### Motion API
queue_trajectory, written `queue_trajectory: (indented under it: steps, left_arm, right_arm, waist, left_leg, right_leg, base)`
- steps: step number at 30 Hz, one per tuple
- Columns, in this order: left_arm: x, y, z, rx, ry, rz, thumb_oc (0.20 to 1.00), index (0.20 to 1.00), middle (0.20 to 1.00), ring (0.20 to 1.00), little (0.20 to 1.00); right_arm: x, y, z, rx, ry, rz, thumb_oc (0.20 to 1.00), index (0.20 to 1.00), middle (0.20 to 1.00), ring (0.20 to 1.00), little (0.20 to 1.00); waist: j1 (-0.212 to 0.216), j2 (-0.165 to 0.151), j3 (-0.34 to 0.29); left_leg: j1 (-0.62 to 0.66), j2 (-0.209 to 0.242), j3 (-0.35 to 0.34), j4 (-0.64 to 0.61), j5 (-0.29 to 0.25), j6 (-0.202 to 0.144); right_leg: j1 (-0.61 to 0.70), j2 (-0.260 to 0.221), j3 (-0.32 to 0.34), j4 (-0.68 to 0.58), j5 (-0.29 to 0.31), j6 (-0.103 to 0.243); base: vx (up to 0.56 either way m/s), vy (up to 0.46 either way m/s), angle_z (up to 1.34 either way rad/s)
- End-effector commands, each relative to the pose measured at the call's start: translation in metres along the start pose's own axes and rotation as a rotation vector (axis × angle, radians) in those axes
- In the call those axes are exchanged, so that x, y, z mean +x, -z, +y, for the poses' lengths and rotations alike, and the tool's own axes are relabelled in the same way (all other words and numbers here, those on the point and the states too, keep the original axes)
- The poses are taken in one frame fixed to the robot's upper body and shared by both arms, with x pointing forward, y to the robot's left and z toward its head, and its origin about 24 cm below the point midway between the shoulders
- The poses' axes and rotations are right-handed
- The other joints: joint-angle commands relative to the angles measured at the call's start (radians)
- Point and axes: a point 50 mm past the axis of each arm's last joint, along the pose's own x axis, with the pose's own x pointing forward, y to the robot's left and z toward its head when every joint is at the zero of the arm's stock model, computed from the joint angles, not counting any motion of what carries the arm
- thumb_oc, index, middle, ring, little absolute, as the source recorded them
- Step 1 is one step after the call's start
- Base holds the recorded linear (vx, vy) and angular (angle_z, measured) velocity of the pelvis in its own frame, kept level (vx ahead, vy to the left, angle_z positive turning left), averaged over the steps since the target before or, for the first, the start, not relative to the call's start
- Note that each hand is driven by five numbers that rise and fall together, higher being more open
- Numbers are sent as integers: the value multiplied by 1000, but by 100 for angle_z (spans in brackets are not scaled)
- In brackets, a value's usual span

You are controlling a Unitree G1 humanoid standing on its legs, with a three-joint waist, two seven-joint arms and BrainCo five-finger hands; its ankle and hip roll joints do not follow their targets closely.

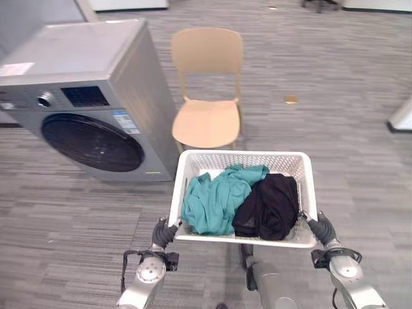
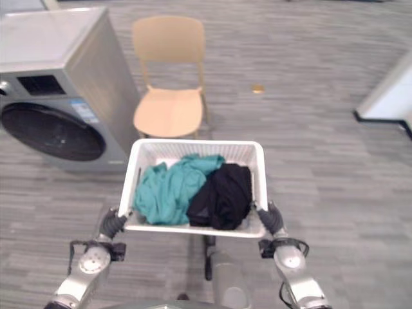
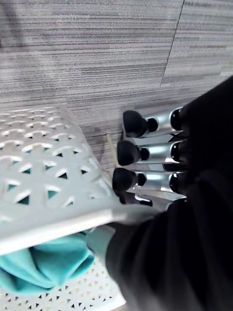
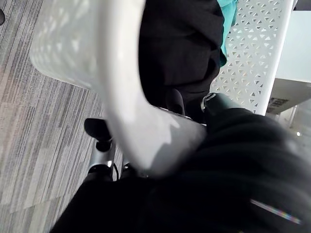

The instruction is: Grab the laundry basket,head to the washer,open it,put in the laundry and shut it.

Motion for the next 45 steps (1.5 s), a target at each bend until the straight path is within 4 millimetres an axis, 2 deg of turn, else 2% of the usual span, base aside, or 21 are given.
queue_trajectory:
  steps: [1, 2, 3, 6, 8, 10, 13, 17, 19, 22, 24, 25, 26, 27, 29, 33, 36, 39, 41, 43, 45]
  left_arm:
    - [4, -66, -15, -69, 116, -333, 200, 200, 200, 200, 200]
    - [4, -66, -15, -75, 115, -331, 200, 200, 200, 200, 200]
    - [4, -66, -15, -80, 117, -332, 200, 200, 200, 200, 200]
    - [7, -66, -18, -86, 124, -322, 200, 200, 200, 200, 200]
    - [7, -67, -19, -86, 122, -325, 200, 200, 200, 200, 200]
    - [7, -68, -21, -90, 118, -324, 200, 200, 200, 200, 200]
    - [7, -68, -22, -102, 109, -325, 200, 200, 200, 200, 200]
    - [7, -71, -23, -103, 111, -339, 200, 200, 200, 200, 200]
    - [7, -74, -21, -95, 109, -356, 200, 200, 200, 200, 200]
    - [8, -74, -24, -88, 137, -359, 200, 200, 200, 200, 200]
    - [10, -78, -22, -71, 132, -371, 200, 200, 200, 200, 200]
    - [10, -80, -18, -52, 126, -384, 200, 200, 200, 200, 200]
    - [10, -80, -17, -52, 125, -384, 200, 200, 200, 200, 200]
    - [11, -82, -10, -29, 99, -391, 200, 200, 200, 200, 200]
    - [11, -83, -6, -18, 87, -396, 200, 200, 200, 200, 200]
    - [11, -80, -3, -12, 75, -384, 200, 200, 200, 200, 200]
    - [13, -76, 0, -47, 38, -365, 200, 200, 200, 200, 200]
    - [11, -69, -3, -57, 45, -342, 200, 200, 200, 200, 200]
    - [10, -65, -5, -73, 48, -325, 200, 200, 200, 200, 200]
    - [12, -63, -8, -74, 57, -311, 200, 200, 200, 200, 200]
    - [12, -61, -8, -70, 57, -302, 200, 200, 200, 200, 200]
  right_arm:
    - [9, -55, -12, 70, 36, -289, 200, 200, 200, 200, 200]
    - [9, -56, -15, 66, 43, -289, 200, 200, 200, 200, 200]
    - [9, -56, -17, 62, 49, -286, 200, 200, 200, 200, 200]
    - [10, -55, -22, 43, 63, -281, 200, 200, 200, 200, 200]
    - [9, -55, -25, 36, 74, -277, 200, 200, 200, 200, 200]
    - [9, -53, -26, 32, 81, -269, 200, 200, 200, 200, 200]
    - [9, -50, -27, 22, 90, -257, 200, 200, 200, 200, 200]
    - [10, -50, -27, 7, 91, -249, 200, 200, 200, 200, 200]
    - [11, -52, -26, 4, 80, -259, 200, 200, 200, 200, 200]
    - [11, -50, -26, 7, 76, -253, 200, 200, 200, 200, 200]
    - [12, -50, -22, 8, 65, -250, 200, 200, 200, 200, 200]
    - [14, -53, -19, 10, 55, -257, 200, 200, 200, 200, 200]
    - [14, -53, -19, 10, 54, -257, 200, 200, 200, 200, 200]
    - [18, -60, -11, 21, 35, -285, 200, 200, 200, 200, 200]
    - [19, -65, -5, 27, 18, -306, 200, 200, 200, 200, 200]
    - [22, -69, -3, 25, -4, -318, 200, 200, 200, 200, 200]
    - [25, -70, 4, 30, -27, -319, 200, 200, 200, 200, 200]
    - [22, -59, -1, 29, -8, -280, 200, 200, 200, 200, 200]
    - [21, -53, -5, 10, 0, -260, 200, 200, 200, 200, 200]
    - [22, -50, -10, -12, 15, -241, 200, 200, 200, 200, 200]
    - [23, -49, -11, -17, 15, -233, 200, 200, 200, 200, 200]
  waist:
    - [-26, -11, -27]
    - [-23, -16, -25]
    - [-21, -17, -26]
    - [-6, -21, -28]
    - [2, -8, -22]
    - [15, 0, -10]
    - [28, -5, 2]
    - [34, -5, -4]
    - [42, 3, -8]
    - [40, 14, -43]
    - [45, -11, -49]
    - [43, -14, -49]
    - [46, -16, -50]
    - [58, -21, -49]
    - [64, -26, -50]
    - [59, -39, -40]
    - [69, -48, -12]
    - [66, -61, -5]
    - [62, -58, 0]
    - [58, -54, 12]
    - [57, -52, 7]
  left_leg:
    - [-144, 95, 139, 218, 97, -81]
    - [-181, 114, 156, 275, 119, -85]
    - [-195, 134, 180, 262, 116, -78]
    - [-228, 165, 209, 137, 105, -64]
    - [-266, 200, 209, 28, 186, -85]
    - [-312, 236, 184, -77, 273, -104]
    - [-362, 276, 139, -172, 304, -123]
    - [-390, 354, 130, -177, 339, -156]
    - [-390, 368, 97, -136, 347, -167]
    - [-402, 344, 92, -28, 317, -172]
    - [-428, 282, 74, 61, 250, -151]
    - [-423, 271, 83, 68, 225, -137]
    - [-424, 271, 87, 70, 222, -136]
    - [-410, 258, 126, 76, 188, -108]
    - [-399, 236, 149, 73, 162, -85]
    - [-337, 147, 169, 24, 144, -37]
    - [-278, 90, 158, -16, 135, -23]
    - [-290, 62, 131, 44, 115, -34]
    - [-310, 60, 124, 122, 94, -57]
    - [-358, 100, 131, 200, 109, -77]
    - [-360, 120, 133, 190, 109, -75]
  right_leg:
    - [241, -5, 1, -139, -66, 26]
    - [269, -14, -6, -147, -79, 14]
    - [287, -20, -15, -155, -91, 11]
    - [335, -41, -35, -161, -131, 14]
    - [355, -36, -42, -155, -161, 13]
    - [384, -32, -37, -140, -195, 12]
    - [422, -44, -9, -94, -241, 20]
    - [469, -86, 51, -59, -287, 48]
    - [487, -112, 91, -60, -292, 62]
    - [521, -188, 85, -105, -258, 102]
    - [499, -261, 96, -110, -146, 137]
    - [471, -276, 102, -101, -105, 143]
    - [468, -277, 106, -101, -104, 144]
    - [399, -299, 99, -75, -31, 137]
    - [371, -272, 79, -68, -35, 128]
    - [319, -72, 94, -42, -155, 81]
    - [270, 33, 28, -40, -180, 29]
    - [305, 42, 83, -85, -166, -3]
    - [321, 31, 68, -105, -161, -12]
    - [342, 2, 38, -125, -165, -14]
    - [352, -5, 29, -134, -167, -13]
  base:
    - [231, -139, 107]
    - [225, -92, 71]
    - [239, -39, 25]
    - [236, 32, -16]
    - [234, 85, -1]
    - [256, 113, 33]
    - [286, 151, 10]
    - [349, 298, -87]
    - [349, 408, -84]
    - [351, 455, -74]
    - [244, 405, -27]
    - [110, 232, -4]
    - [75, 302, 0]
    - [74, 310, -18]
    - [132, 339, -55]
    - [119, 280, 23]
    - [75, 110, 37]
    - [124, -18, 51]
    - [73, -20, 44]
    - [35, 54, 63]
    - [64, 90, 52]
